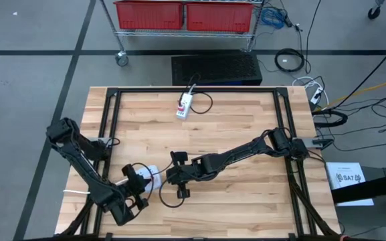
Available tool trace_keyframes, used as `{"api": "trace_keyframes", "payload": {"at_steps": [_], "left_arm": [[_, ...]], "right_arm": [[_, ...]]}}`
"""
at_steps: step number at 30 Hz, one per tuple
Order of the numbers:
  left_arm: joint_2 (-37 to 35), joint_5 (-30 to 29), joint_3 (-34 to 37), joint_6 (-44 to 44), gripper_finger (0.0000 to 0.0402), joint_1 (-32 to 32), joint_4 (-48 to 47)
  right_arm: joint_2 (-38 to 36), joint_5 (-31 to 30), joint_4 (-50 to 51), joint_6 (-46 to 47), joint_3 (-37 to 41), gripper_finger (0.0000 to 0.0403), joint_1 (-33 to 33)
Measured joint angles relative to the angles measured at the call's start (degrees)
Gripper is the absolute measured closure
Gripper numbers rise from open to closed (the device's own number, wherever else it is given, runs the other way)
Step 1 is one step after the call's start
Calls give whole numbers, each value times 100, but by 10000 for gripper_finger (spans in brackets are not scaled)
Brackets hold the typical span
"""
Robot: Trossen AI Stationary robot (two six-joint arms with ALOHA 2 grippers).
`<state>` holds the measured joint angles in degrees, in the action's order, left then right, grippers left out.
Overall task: Insert USB
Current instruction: Insert the black charger cable into the light pink charger adapter, then return to Home Position
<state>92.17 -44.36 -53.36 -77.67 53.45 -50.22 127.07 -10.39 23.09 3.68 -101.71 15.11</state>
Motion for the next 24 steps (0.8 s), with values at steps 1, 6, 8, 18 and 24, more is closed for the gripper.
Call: {"api": "trace_keyframes", "payload": {"at_steps": [1,6,8,18,24], "left_arm": [[15,1,0,-2,400,0,2],[2,-2,-89,-2,400,1,-123],[-48,38,-173,-2,400,38,-318],[-854,-482,-251,57,400,531,-529],[-1561,-1218,-178,460,400,865,-630]], "right_arm": [[0,0,0,0,0,403,0],[0,0,0,-17,0,403,0],[-12,8,4,-54,0,403,0],[-432,173,317,-493,0,403,78],[-818,178,741,-1127,0,403,186]]}}
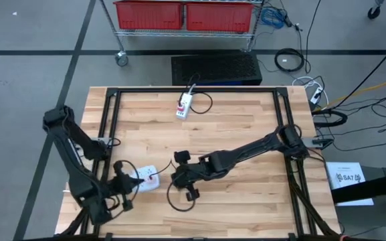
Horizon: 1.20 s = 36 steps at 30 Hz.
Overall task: Insert USB
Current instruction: Return to Home Position
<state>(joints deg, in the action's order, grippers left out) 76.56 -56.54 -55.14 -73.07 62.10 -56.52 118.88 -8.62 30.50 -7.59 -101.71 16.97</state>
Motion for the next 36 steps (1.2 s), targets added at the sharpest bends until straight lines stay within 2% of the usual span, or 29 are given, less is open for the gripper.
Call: {"api": "trace_keyframes", "payload": {"at_steps": [6,9,14,18,21,27,32,34,36], "left_arm": [[-965,-366,359,950,400,-111,4],[-1635,-372,654,1376,400,-239,102],[-2781,-352,1293,2374,400,-450,986],[-3561,-84,1877,3875,400,-888,2359],[-3995,544,2279,5091,400,-1554,3471],[-4372,2447,2894,6776,400,-3374,5163],[-4275,3968,3166,7128,400,-4915,5828],[-4230,4248,3183,7094,400,-5346,5814],[-4240,4288,3184,7155,400,-5551,5758]], "right_arm": [[-235,300,532,-512,30,403,-21],[-460,306,465,-556,346,403,-111],[-1185,306,-469,-525,1566,403,-251],[-2093,487,-1745,-354,2945,403,-372],[-2800,560,-2717,-217,3949,403,-545],[-4009,568,-3953,-74,5449,403,-996],[-5108,591,-4582,-167,6374,403,-1321],[-5599,603,-4710,-194,6713,403,-1424],[-6099,601,-4706,-187,7029,403,-1535]]}}
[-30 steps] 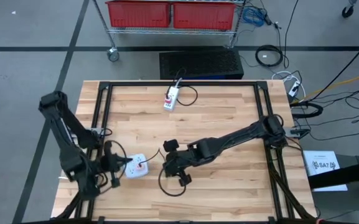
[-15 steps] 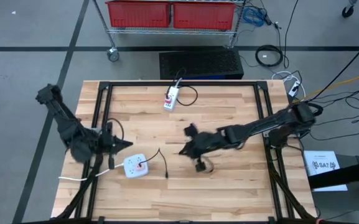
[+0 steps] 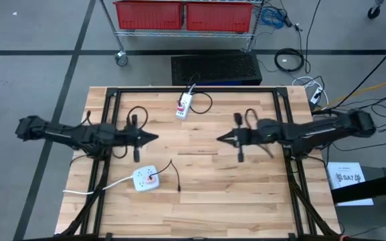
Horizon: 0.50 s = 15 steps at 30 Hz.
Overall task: Insert USB
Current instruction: Return to Home Position
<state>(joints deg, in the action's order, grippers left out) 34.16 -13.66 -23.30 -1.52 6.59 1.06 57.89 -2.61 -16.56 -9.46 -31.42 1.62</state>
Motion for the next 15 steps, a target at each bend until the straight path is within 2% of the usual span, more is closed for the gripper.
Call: {"api": "trace_keyframes", "payload": {"at_steps": [6,9,12,15], "left_arm": [[-566,-205,42,51,400,160,-623],[-962,-384,356,-102,400,298,-740],[-1293,-395,895,-158,400,301,-328],[-1341,-269,1500,-7,400,4,615]], "right_arm": [[-1489,-22,51,271,1016,403,-237],[-2283,-67,65,472,1617,403,-251],[-3102,-84,80,706,2210,403,-251],[-3911,-263,39,774,2670,403,-255]]}}
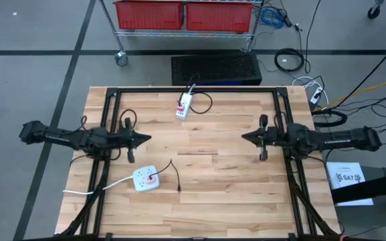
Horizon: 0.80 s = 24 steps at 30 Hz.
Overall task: Insert USB
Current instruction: Return to Home Position
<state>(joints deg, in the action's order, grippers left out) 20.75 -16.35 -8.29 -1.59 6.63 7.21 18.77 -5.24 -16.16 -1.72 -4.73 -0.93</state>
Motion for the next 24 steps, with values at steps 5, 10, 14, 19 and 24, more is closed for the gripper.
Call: {"api": "trace_keyframes", "payload": {"at_steps": [5,10,14,19,24], "left_arm": [[-33,269,358,67,400,-689,367],[-561,678,347,198,400,-900,-179],[-1221,448,437,270,400,-955,-618],[-1680,354,780,477,400,-1305,-208],[-1666,1159,782,269,400,-1637,-330]], "right_arm": [[-940,-245,194,26,314,403,-165],[-1678,-271,1246,-70,150,403,-323],[-1867,-343,1600,-68,127,403,-326],[-1868,-379,1125,-91,372,403,-552],[-1798,138,1053,213,402,403,-980]]}}
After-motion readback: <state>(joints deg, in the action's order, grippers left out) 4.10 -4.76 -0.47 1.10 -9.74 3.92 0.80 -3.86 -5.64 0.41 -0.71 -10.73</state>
